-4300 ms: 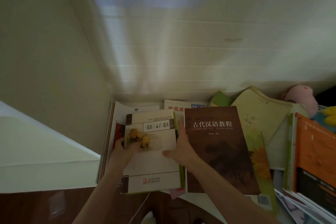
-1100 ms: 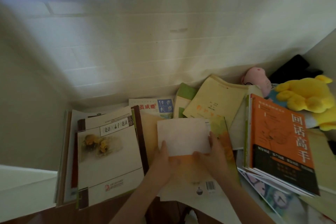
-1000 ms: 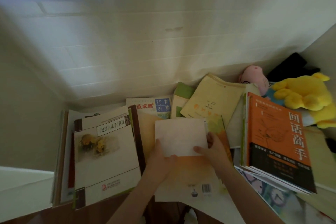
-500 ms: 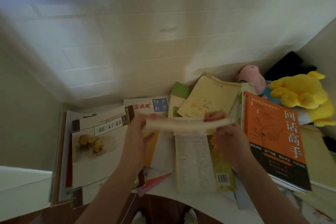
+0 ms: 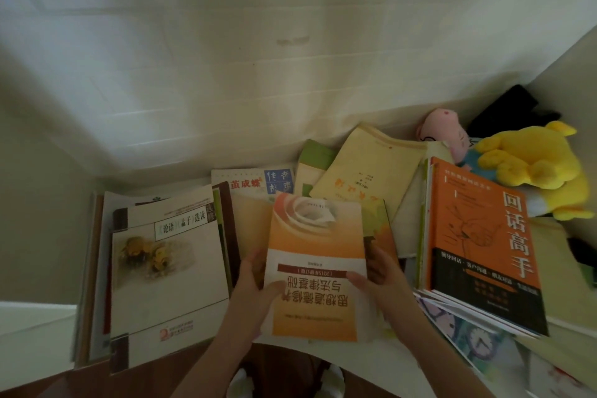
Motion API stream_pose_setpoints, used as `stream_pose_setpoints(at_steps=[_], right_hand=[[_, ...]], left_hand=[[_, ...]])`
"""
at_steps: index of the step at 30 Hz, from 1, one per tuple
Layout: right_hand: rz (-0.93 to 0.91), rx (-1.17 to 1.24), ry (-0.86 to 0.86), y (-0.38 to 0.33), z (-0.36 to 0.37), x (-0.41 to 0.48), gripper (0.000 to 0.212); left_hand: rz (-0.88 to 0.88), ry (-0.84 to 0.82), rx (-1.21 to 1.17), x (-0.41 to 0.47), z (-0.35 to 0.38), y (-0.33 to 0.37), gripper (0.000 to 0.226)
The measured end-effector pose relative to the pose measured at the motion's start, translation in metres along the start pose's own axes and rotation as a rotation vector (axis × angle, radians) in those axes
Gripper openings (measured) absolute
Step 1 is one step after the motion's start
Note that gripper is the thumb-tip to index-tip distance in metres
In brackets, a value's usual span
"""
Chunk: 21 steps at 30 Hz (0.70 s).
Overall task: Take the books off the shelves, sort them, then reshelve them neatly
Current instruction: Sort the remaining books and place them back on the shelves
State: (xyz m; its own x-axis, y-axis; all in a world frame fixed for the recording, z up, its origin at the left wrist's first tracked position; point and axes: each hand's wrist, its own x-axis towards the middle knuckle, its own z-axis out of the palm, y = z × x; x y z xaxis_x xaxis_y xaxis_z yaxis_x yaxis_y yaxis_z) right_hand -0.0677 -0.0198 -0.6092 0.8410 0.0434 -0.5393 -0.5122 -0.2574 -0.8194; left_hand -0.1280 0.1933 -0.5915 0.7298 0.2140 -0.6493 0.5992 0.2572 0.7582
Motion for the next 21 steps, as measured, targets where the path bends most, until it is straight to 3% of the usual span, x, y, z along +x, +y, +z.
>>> stream_pose_setpoints(at_steps=[3, 6, 8, 10, 12, 14, 17, 19, 21], right_hand=[[-0.091, -0.140, -0.003, -0.022, -0.006, 0.011, 0.049], [-0.257, -0.359, -0.116, -0.067, -0.013, 0.027, 0.048], [-0.398, -0.706, -0.200, -0.095, -0.007, 0.043, 0.047], [-0.540, -0.911, -0.181, -0.113, 0.010, 0.055, 0.052], [-0.635, -0.928, -0.150, -0.121, 0.026, 0.057, 0.055], [-0.646, -0.915, -0.132, -0.118, 0.032, 0.054, 0.051], [-0.452, -0.891, -0.129, -0.094, 0.018, 0.048, 0.043], [-0.365, -0.860, -0.125, -0.078, 0.009, 0.043, 0.043], [-0.356, -0.855, -0.110, -0.068, 0.004, 0.039, 0.048]], left_hand=[[-0.107, -0.078, -0.046, -0.001, -0.001, 0.000, 0.077], [-0.216, -0.310, 0.175, -0.010, 0.007, -0.006, 0.066], [-0.333, -0.446, 0.310, -0.023, 0.015, -0.006, 0.044], [-0.338, -0.590, 0.433, -0.028, 0.015, -0.001, 0.013], [-0.145, -0.506, 0.442, -0.028, 0.011, 0.012, 0.013], [0.109, -0.304, 0.447, -0.021, 0.012, 0.031, 0.015], [0.548, -0.096, 0.934, 0.014, 0.021, 0.057, 0.050], [0.628, -0.130, 1.163, 0.049, 0.028, 0.064, 0.070], [0.559, -0.216, 1.343, 0.080, 0.032, 0.064, 0.081]])
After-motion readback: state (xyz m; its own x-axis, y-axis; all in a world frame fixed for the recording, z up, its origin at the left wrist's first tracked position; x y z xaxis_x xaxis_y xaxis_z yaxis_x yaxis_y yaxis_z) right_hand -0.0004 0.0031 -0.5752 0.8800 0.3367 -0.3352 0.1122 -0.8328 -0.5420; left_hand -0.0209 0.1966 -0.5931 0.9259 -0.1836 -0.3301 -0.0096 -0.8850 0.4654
